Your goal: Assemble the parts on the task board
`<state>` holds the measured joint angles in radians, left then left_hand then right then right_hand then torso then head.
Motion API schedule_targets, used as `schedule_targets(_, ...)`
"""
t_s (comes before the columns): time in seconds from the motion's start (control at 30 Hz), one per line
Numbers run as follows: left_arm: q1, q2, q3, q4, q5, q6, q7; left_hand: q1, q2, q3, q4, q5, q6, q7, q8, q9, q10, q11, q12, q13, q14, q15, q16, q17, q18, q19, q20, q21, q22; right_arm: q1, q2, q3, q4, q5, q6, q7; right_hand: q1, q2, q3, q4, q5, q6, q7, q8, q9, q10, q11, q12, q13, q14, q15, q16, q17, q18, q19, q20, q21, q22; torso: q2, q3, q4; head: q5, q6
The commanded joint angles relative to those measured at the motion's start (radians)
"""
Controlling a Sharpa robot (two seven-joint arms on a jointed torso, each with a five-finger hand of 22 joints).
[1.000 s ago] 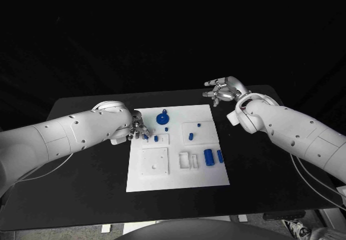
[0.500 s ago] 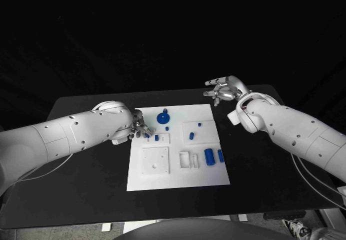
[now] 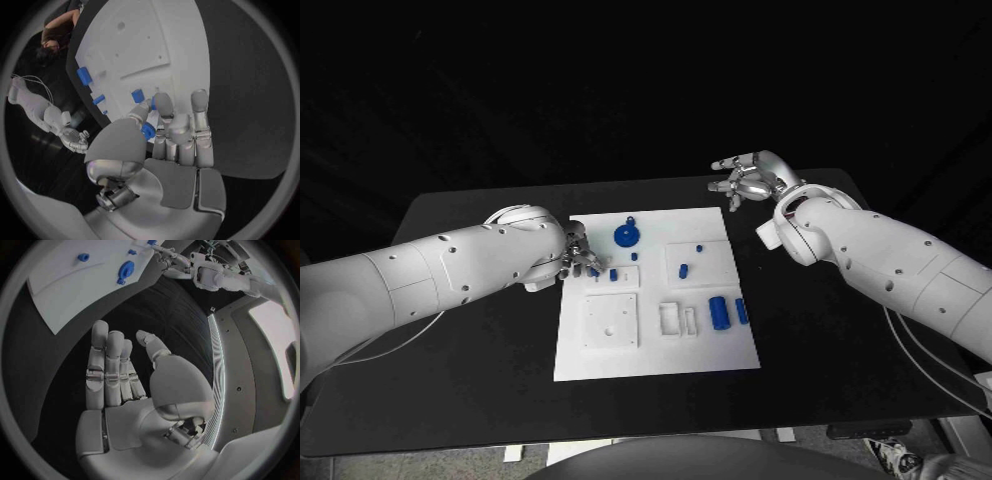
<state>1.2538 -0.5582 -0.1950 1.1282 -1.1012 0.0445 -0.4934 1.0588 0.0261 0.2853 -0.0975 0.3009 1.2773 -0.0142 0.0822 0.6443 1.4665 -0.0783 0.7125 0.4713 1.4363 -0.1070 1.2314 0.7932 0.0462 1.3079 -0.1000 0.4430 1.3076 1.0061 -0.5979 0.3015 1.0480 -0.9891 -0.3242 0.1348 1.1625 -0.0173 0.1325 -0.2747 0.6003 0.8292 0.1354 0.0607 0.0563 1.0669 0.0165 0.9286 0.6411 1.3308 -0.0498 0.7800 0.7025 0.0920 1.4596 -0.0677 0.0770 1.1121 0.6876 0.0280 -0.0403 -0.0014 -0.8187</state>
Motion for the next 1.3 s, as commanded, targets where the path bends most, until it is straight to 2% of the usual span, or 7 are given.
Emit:
schedule_targets(0.03,-0.001,-0.001,-0.001,0.006,-0.012,-0.01,0.0,0.019,0.009,0.018,-0.014,0.003,0.003,-0.007,0.003,0.0,0.046,-0.005,-0.003,0.001,0.003,-0.006,0.002,0.001,0.015,0.006,0.002,-0.001,0.019,0.0,-0.001,0.001,0.002,-0.001,0.003,0.009,-0.008,0.006,0.001,0.0,0.006,-0.005,0.0,-0.006,-0.002,0.001,0.0,-0.005,-0.001,0.0,-0.001,-0.005,-0.001,0.004,-0.006,-0.001,0.002,-0.001,0.0,0.0005,0.0,0.0,0.002)
schedule_targets(0.1,-0.002,-0.002,-0.001,0.008,-0.012,-0.009,-0.001,0.019,0.009,0.018,-0.014,0.003,0.003,-0.007,0.003,0.0,0.046,-0.005,-0.003,0.001,0.003,-0.006,0.002,0.001,0.015,0.006,0.002,-0.001,0.019,0.0,-0.001,0.001,0.003,-0.001,0.003,0.009,-0.008,0.006,0.001,0.0,0.006,-0.005,0.0,-0.006,-0.002,0.001,0.0,-0.005,-0.001,0.0,-0.001,-0.005,-0.001,0.004,-0.006,-0.001,0.002,-0.001,0.0,0.0006,0.0005,0.001,-0.002)
schedule_targets(0.23,-0.002,-0.005,-0.003,0.012,-0.012,-0.008,-0.003,0.019,0.007,0.017,-0.012,0.003,0.003,-0.007,0.003,0.0,0.046,-0.005,-0.003,0.002,0.002,-0.006,0.002,0.001,0.016,0.006,0.003,0.0,0.019,0.0,-0.002,0.001,0.003,-0.001,0.003,0.009,-0.008,0.006,0.001,0.0,0.006,-0.005,0.0,-0.006,-0.002,0.001,0.0,-0.005,-0.001,0.0,-0.001,-0.005,-0.001,0.004,-0.006,-0.001,0.002,-0.001,0.0,0.0002,-0.0001,0.002,0.003)
schedule_targets(0.5,-0.004,-0.011,-0.005,0.02,-0.013,-0.006,-0.002,0.02,0.007,0.018,-0.012,0.003,0.003,-0.007,0.003,-0.001,0.046,-0.005,-0.003,0.002,0.002,-0.006,0.002,0.0,0.016,0.006,0.003,0.001,0.018,0.0,-0.003,0.001,0.004,-0.001,0.002,0.009,-0.008,0.006,0.001,0.0,0.006,-0.005,0.0,-0.006,-0.002,0.001,0.0,-0.005,-0.001,0.0,-0.001,-0.005,-0.001,0.004,-0.006,-0.001,0.002,-0.001,0.0,0.0005,-0.0002,0.002,0.0)
schedule_targets(0.67,-0.004,-0.012,-0.005,0.023,-0.013,-0.006,-0.002,0.02,0.007,0.018,-0.012,0.003,0.003,-0.007,0.003,-0.001,0.046,-0.005,-0.003,0.002,0.002,-0.006,0.002,0.0,0.016,0.006,0.003,0.001,0.018,0.0,-0.003,0.001,0.004,-0.001,0.002,0.009,-0.008,0.006,0.001,0.0,0.006,-0.005,0.0,-0.006,-0.002,0.001,0.0,-0.005,-0.001,0.0,-0.001,-0.005,-0.001,0.004,-0.006,-0.001,0.002,-0.001,0.0,0.0,0.0,0.004,0.005)
schedule_targets(1.3,-0.005,-0.011,-0.006,0.025,-0.013,-0.001,-0.005,0.019,0.007,0.017,-0.011,0.003,0.003,-0.007,0.003,-0.002,0.046,-0.005,-0.003,0.002,0.002,-0.006,0.001,-0.001,0.016,0.006,0.003,0.001,0.018,0.0,-0.001,0.001,0.002,-0.001,0.003,0.009,-0.008,0.006,0.001,0.0,0.006,-0.005,0.0,-0.006,-0.002,0.001,0.0,-0.005,-0.001,0.0,-0.001,-0.005,-0.001,0.004,-0.006,-0.001,0.002,-0.001,0.0,0.0009,-0.0005,0.004,0.001)
